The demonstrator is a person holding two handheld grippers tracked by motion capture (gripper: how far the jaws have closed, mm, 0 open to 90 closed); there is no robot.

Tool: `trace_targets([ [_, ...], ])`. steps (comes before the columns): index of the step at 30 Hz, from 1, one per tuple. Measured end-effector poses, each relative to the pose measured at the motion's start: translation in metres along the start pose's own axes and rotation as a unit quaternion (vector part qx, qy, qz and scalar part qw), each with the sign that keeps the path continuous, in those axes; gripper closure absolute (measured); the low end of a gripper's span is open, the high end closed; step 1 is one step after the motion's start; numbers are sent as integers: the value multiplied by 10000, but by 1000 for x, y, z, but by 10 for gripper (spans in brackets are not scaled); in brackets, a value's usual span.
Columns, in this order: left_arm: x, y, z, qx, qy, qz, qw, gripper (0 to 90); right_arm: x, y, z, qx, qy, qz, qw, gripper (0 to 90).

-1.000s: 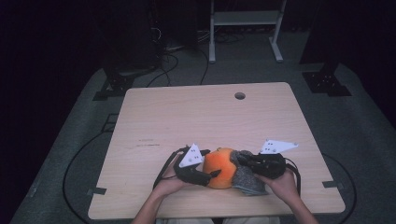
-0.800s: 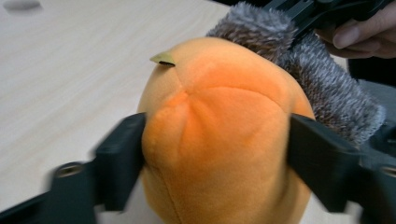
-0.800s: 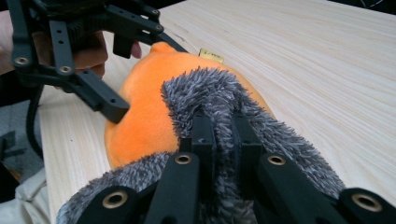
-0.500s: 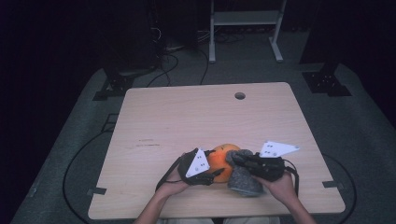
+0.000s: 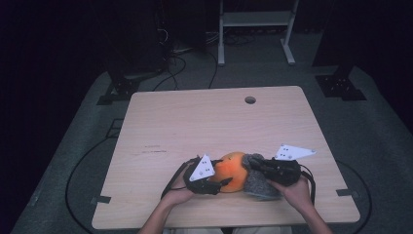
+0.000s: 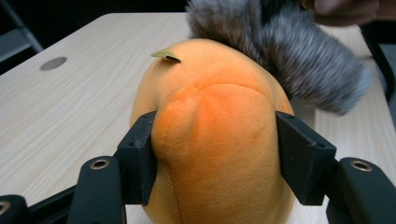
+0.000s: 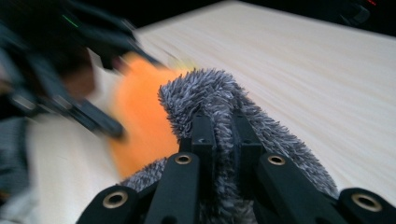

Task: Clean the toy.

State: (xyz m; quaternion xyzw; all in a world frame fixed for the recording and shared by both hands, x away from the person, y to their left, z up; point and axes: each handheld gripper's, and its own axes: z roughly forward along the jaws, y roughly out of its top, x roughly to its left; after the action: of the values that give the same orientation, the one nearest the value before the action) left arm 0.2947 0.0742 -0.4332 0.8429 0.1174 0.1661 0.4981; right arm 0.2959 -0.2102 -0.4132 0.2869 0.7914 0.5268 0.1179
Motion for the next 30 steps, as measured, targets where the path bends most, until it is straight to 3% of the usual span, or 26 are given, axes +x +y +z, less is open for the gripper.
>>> trace_targets([
  [2,-1,2,0,19,2,34,10000,339,7,6,4,54,85,-167,9998,820],
  [3,2,3,-1,15,-10,-135,9999,294,8,6,7,118,50,-248,9996,820],
  [5,7,5,0,32,-49,-583,9983,172,9,3,11,167,68,-177,9997,820],
  [6,7,5,1,47,-84,-658,9978,159,9,1,11,176,105,-128,9997,820],
  [9,3,4,1,5,-156,-451,9989,227,11,2,9,329,186,-182,9991,820],
  [10,2,4,1,10,-142,-327,9994,295,12,3,6,344,201,-171,9991,820],
  [11,0,4,0,28,-119,-167,9998,326,12,5,4,307,226,-173,9991,820],
  [15,-4,5,-1,111,-179,144,9997,370,18,13,1,76,333,-317,9989,820],
  [17,-2,6,-1,142,-173,-5,9998,335,20,12,7,129,325,-368,9987,820],
  [20,2,11,0,108,-163,-451,9988,171,17,8,12,149,322,-202,9992,820],
  [22,-1,12,0,22,-112,-410,9991,193,19,8,12,132,349,-224,9991,820],
  [24,-2,11,-1,-9,-63,-282,9996,291,17,7,11,145,275,-224,9993,820],
  [30,3,6,-6,43,-105,-230,9997,383,-9,-8,7,301,91,238,9992,820],
])
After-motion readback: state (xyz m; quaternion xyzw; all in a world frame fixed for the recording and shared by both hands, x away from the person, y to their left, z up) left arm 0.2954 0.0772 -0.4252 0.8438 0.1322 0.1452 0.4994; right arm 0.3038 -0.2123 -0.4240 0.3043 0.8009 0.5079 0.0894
